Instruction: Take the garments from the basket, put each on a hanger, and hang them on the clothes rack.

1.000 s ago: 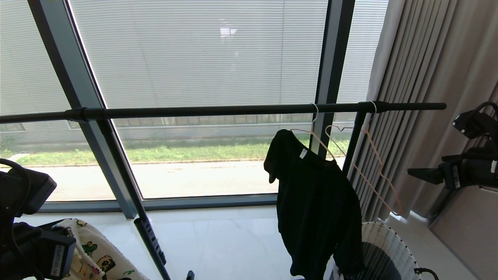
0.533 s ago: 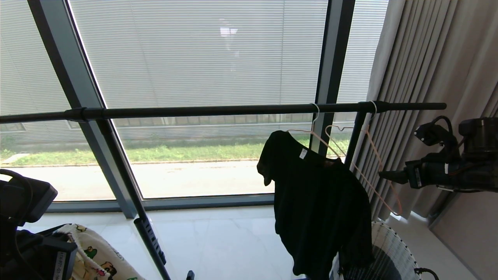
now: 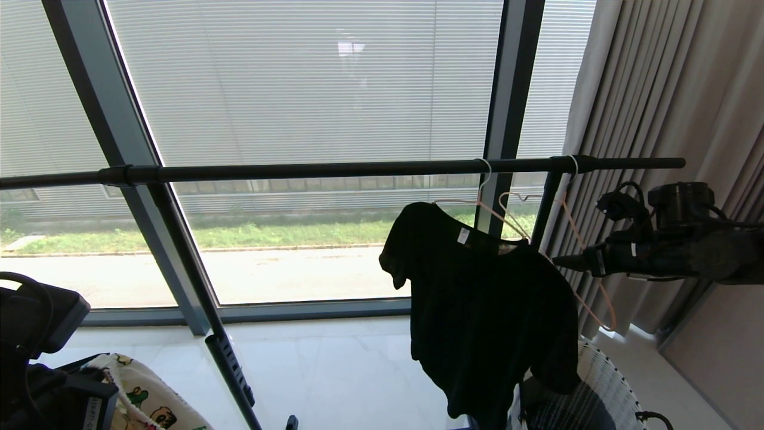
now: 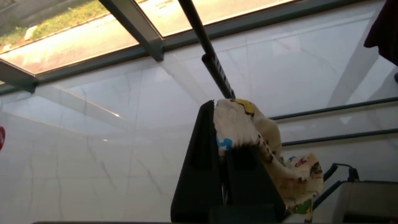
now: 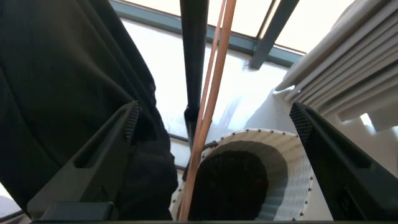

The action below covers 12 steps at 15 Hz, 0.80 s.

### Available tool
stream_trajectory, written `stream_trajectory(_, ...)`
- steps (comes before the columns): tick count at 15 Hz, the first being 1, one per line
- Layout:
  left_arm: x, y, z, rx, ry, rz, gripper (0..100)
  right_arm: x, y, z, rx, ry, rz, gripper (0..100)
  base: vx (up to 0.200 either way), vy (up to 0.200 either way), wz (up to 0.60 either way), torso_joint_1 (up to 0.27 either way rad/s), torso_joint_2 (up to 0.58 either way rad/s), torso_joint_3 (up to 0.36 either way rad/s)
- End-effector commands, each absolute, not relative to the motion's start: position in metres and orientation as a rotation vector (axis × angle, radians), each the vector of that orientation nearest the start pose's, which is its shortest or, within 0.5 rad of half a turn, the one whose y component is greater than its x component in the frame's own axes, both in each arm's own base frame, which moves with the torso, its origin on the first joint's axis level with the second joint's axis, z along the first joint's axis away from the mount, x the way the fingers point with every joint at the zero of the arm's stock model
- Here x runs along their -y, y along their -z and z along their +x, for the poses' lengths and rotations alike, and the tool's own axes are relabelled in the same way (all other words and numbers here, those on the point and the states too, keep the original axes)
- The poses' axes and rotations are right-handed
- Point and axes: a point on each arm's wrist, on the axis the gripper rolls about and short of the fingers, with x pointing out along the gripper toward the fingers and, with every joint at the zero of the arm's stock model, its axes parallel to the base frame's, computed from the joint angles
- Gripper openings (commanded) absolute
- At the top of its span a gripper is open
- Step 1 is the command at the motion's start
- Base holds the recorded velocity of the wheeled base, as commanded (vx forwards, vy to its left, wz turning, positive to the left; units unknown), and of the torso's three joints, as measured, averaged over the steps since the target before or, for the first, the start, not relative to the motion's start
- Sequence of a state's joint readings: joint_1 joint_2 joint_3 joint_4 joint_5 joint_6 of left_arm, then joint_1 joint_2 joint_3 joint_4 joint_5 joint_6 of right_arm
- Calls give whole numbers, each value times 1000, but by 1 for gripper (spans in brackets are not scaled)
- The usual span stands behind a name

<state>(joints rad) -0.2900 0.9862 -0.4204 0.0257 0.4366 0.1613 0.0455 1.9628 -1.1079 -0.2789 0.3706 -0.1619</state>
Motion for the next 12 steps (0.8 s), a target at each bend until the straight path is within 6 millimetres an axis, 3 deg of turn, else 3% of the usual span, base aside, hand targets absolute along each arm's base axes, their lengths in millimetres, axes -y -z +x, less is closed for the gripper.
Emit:
stream_trajectory(1,21,-164,104,-567,-98,368,0,-27,-130,382,-547,-447,-41,100,0,0,0,0,0,0)
stream_trajectory(11,21,-165,103,-557,-99,366,0,-28,-118,391,-527,-437,-20,100,0,0,0,0,0,0)
stream_trajectory(12,21,-165,102,-559,-99,366,0,-28,-118,391,-527,-438,-22,0,0,0,0,0,0,0)
